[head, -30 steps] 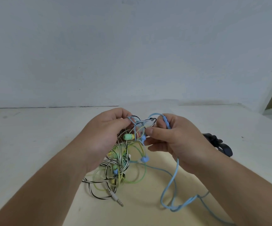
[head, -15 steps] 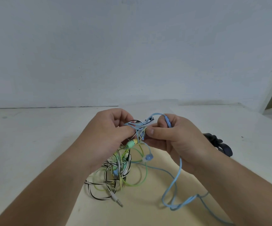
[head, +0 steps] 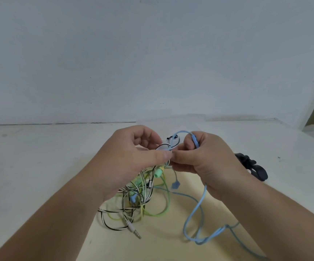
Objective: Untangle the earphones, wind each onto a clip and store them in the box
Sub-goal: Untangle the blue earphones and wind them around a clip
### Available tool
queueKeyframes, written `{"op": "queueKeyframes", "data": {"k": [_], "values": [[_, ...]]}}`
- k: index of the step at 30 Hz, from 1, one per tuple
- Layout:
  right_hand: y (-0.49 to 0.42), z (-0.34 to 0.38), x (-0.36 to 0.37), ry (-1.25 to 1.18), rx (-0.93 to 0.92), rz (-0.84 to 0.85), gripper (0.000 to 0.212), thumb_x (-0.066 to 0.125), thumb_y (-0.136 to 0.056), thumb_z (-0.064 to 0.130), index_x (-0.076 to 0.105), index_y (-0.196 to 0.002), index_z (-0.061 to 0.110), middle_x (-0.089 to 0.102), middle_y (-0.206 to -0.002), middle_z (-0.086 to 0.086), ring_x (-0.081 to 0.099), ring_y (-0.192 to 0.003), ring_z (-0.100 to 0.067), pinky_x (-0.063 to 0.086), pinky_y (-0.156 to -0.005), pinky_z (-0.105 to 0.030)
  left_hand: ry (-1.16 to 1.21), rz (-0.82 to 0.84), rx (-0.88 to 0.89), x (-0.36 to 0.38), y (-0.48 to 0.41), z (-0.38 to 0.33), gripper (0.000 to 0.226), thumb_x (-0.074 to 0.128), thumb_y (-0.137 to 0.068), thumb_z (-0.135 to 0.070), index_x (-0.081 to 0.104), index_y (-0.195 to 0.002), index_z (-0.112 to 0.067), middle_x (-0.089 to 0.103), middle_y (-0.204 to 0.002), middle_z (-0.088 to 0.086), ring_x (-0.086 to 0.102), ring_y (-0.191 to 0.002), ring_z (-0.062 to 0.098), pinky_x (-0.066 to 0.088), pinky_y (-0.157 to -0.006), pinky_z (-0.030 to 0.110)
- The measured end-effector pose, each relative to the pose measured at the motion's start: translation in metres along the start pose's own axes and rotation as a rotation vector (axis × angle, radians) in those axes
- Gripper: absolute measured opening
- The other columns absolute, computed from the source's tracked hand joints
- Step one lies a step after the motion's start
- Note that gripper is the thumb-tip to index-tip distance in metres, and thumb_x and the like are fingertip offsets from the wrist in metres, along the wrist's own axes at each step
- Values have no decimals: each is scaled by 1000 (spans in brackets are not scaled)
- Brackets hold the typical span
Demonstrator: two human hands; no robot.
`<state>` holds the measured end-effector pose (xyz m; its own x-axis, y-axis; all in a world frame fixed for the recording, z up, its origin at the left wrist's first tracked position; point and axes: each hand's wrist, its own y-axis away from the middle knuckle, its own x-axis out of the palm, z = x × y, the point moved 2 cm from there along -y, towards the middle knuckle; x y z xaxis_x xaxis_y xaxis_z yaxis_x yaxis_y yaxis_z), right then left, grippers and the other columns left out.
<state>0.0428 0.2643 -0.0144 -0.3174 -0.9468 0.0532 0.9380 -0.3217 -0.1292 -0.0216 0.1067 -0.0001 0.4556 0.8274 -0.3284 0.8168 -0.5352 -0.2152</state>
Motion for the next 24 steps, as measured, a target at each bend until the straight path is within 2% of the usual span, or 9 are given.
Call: {"op": "queueKeyframes", "data": {"k": [2, 5, 9, 11, 15, 16, 17, 19, 24], "values": [[1, 1, 0, 9, -9, -2, 49, 72, -74, -18, 36, -60, 12, 67, -66, -14, 68, -56, -24, 59, -58, -29, -48, -74, -4, 2, 0, 0, 29, 85, -59, -34, 71, -82, -24, 72, -78, -3, 73, -72, 22, 55, -70, 33], [0, 2, 2, 16, -18, 8, 49, 72, -75, -17, 36, -58, 11, 68, -69, -20, 70, -58, -25, 59, -58, -30, -64, -155, -6, 3, -2, 2, 10, 79, -78, -16, 70, -79, -21, 76, -74, -1, 69, -62, 12, 51, -60, 25], [-1, -1, 3, -8, -10, 24, 48, 69, -78, -16, 36, -58, 12, 67, -72, -19, 69, -60, -25, 61, -65, -37, -67, -160, 1, 4, -2, 2, 10, 75, -79, -11, 70, -78, -20, 76, -72, -2, 66, -60, 9, 46, -54, 14], [-2, -1, 2, -38, 6, 51, 47, 68, -80, -13, 36, -58, 14, 68, -76, -21, 70, -66, -28, 61, -65, -35, -58, -169, 11, 4, -2, 2, 10, 77, -77, -12, 70, -78, -20, 75, -72, -3, 64, -59, 8, 45, -53, 12], [-3, -1, 3, -75, 43, 65, 41, 75, -80, 4, 39, -63, 14, 65, -82, -35, 69, -70, -31, 57, -67, -33, -77, -192, 47, 3, -2, 0, 12, 78, -74, -12, 70, -78, -19, 75, -73, -4, 64, -59, 7, 47, -54, 14], [-3, -1, 2, -67, 40, 55, 43, 77, -78, 6, 38, -62, 15, 63, -76, -33, 67, -68, -29, 58, -66, -32, -89, -191, 52, 4, -1, 0, 13, 80, -74, -12, 70, -77, -19, 74, -73, -4, 65, -59, 7, 48, -55, 15], [-3, -1, 2, -54, 36, 42, 46, 78, -77, 5, 36, -60, 15, 60, -69, -27, 66, -65, -27, 58, -65, -31, -99, -184, 53, 4, -1, -1, 15, 81, -73, -11, 69, -76, -20, 74, -73, -4, 66, -59, 8, 48, -55, 17], [-3, -2, 2, -39, 37, 36, 51, 77, -77, -3, 34, -58, 16, 57, -69, -18, 64, -63, -25, 57, -63, -30, -107, -163, 46, 6, 0, -1, 20, 84, -71, -8, 69, -76, -20, 74, -74, -2, 68, -61, 12, 50, -56, 20], [-3, -3, 2, -71, 36, 60, 51, 71, -74, -17, 33, -57, 13, 59, -76, -21, 67, -78, -33, 59, -69, -33, -97, -192, 31, 6, -1, 0, 22, 83, -72, -7, 68, -79, -21, 74, -79, -1, 72, -72, 24, 51, -60, 24]]}}
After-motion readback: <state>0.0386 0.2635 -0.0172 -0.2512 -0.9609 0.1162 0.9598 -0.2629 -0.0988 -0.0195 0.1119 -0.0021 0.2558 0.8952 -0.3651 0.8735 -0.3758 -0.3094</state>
